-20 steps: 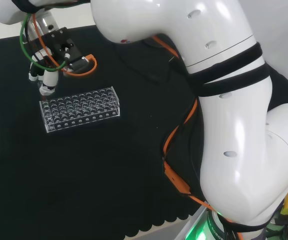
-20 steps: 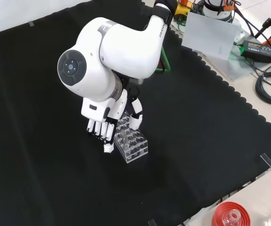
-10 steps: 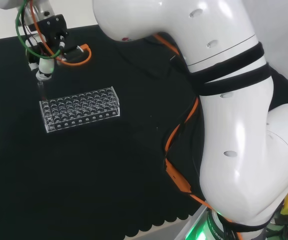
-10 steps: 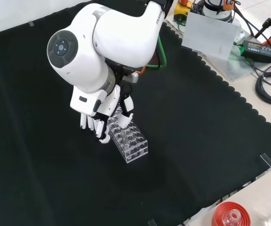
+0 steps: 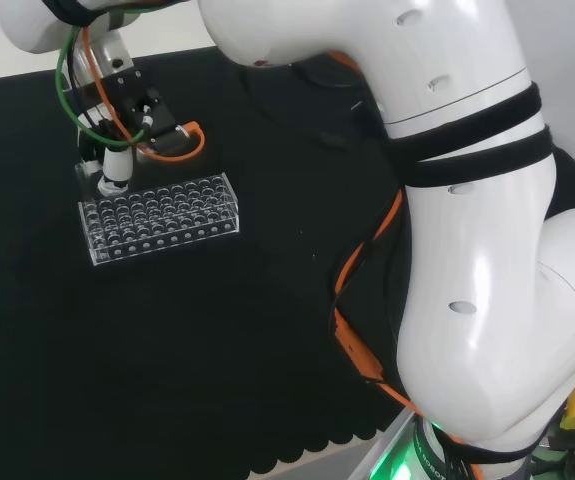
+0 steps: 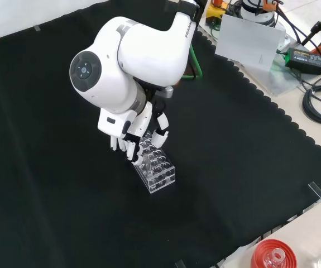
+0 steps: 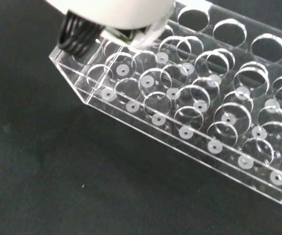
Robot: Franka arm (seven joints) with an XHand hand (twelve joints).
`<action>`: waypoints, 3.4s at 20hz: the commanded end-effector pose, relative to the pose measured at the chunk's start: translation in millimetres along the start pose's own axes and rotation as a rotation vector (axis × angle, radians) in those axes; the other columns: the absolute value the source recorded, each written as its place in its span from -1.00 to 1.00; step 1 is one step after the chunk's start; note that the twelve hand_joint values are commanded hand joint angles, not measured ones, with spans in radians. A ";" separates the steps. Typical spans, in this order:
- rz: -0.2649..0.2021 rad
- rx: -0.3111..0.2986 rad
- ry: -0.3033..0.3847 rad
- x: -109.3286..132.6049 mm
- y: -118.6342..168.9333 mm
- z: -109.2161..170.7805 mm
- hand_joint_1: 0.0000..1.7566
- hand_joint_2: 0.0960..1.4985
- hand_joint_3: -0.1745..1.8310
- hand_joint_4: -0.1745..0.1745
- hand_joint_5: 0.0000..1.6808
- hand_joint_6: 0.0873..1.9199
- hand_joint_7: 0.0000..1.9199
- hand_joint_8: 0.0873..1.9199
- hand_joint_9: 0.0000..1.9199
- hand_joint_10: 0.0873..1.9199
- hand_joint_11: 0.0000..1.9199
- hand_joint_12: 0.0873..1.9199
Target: Pick up the test tube.
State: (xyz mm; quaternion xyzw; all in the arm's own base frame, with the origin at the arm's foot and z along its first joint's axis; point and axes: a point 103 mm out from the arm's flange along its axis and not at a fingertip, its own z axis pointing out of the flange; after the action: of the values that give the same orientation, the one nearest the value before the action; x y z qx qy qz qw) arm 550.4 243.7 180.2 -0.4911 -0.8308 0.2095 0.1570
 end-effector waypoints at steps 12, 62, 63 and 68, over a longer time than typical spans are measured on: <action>-0.040 -0.048 0.017 16.5 10.6 -15.9 0.24 -0.35 0.00 -0.89 -0.41 -0.13 -0.01 -0.24 -0.12 -0.25 -0.40 0.44; 0.024 -0.148 -0.059 40.5 33.1 -32.7 0.64 -0.37 -0.02 -1.00 0.52 -0.34 0.44 -0.28 0.34 -0.45 0.13 0.12; 0.025 -0.153 -0.058 40.2 32.7 -33.1 0.64 -0.37 -0.02 -1.00 0.52 -0.34 0.44 -0.28 0.35 -0.45 0.13 0.12; 0.023 -0.179 -0.049 34.1 24.7 -38.3 0.64 -0.37 -0.01 -1.00 0.52 -0.35 0.44 -0.28 0.35 -0.45 0.13 0.12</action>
State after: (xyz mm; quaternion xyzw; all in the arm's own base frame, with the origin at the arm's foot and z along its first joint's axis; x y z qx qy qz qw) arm 576.2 299.7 200.5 -0.5069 -0.8436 0.1522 0.0906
